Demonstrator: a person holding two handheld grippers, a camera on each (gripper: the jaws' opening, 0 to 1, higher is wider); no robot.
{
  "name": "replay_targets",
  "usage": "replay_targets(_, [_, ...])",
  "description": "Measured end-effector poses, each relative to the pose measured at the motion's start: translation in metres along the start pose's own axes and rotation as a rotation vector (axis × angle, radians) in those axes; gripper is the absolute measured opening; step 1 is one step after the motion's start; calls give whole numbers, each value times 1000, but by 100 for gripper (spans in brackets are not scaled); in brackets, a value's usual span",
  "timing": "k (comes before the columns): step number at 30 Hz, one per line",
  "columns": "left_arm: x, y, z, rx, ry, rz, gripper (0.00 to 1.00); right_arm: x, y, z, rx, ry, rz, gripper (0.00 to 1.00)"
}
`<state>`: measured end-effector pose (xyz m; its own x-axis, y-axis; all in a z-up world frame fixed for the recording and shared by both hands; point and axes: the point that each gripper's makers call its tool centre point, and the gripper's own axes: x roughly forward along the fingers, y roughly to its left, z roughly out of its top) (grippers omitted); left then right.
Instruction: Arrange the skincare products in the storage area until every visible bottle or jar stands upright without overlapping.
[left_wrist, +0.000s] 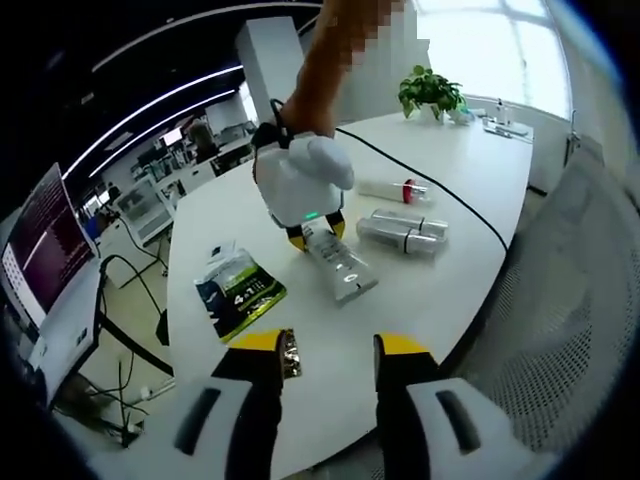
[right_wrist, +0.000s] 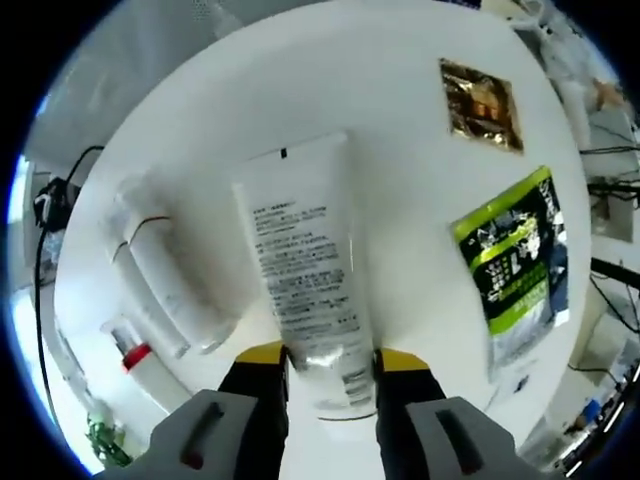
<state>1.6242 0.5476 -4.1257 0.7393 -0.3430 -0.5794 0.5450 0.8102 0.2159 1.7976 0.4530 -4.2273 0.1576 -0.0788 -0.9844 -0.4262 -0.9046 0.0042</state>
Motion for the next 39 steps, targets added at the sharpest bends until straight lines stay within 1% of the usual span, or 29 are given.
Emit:
replay_targets(4, [0, 0, 1, 0, -4, 0, 32, -2, -4, -4, 61, -5, -17, 25])
replay_targets(10, [0, 1, 0, -3, -1, 3, 31, -9, -9, -2, 97, -16, -23, 23])
replay_targets(13, [0, 3, 1, -4, -2, 10, 32, -12, -11, -2, 136, -26, -32, 23])
replay_targets(15, [-1, 4, 3, -9, -17, 16, 33, -17, -13, -3, 187, -47, -46, 23])
replay_targets(18, [-1, 4, 3, -4, -12, 16, 33, -23, -14, -6, 222, -49, -64, 22])
replay_targets(21, [-1, 4, 3, -4, -13, 17, 33, -28, -12, -10, 278, -50, -74, 23])
replay_targets(27, [-1, 5, 3, 0, -17, 24, 33, -38, -11, -15, 309, -58, -102, 22])
replay_targets(30, [-2, 4, 3, 2, -15, 22, 33, -41, -10, -16, 350, -62, -107, 22])
replay_targets(33, [-2, 5, 4, 3, -18, 23, 33, -47, -9, -15, 417, -82, -118, 21])
replay_targets(39, [-2, 5, 6, 4, -30, 25, 33, -62, -7, -18, 528, -116, -165, 21])
